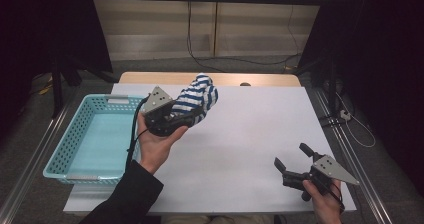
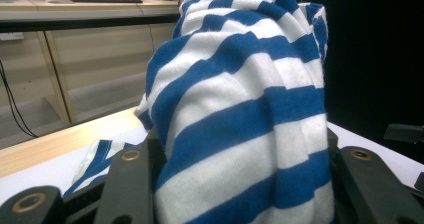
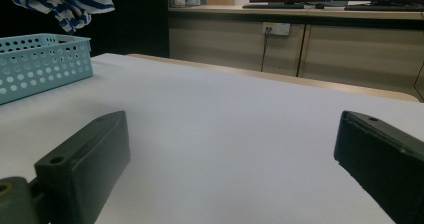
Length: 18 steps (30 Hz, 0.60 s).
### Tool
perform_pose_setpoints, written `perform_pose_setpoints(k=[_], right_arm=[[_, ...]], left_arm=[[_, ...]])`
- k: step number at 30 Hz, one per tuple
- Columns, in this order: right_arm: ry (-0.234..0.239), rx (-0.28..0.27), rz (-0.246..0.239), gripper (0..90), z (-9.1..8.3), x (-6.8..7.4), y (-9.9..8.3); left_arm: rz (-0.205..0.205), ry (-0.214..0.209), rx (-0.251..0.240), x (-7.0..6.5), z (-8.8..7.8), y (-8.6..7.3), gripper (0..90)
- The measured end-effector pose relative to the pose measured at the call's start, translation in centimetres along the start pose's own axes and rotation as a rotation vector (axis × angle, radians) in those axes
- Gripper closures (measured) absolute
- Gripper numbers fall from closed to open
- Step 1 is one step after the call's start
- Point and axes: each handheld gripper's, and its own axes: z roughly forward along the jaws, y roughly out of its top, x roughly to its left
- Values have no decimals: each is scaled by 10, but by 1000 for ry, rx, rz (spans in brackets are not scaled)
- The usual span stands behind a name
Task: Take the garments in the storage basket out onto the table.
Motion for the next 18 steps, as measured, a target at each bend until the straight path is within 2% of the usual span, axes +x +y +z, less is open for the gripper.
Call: perform_pose_setpoints(k=[10,13,18], right_arm=[[1,-2,1,9,0,0,0],[2,-4,-1,9,0,0,0],[4,-2,-2,8,0,0,0]], left_arm=[[-21,-14,15,0,19,0,483],[-46,-21,37,3,27,-4,484],[-63,-30,77,7,44,-12,484]])
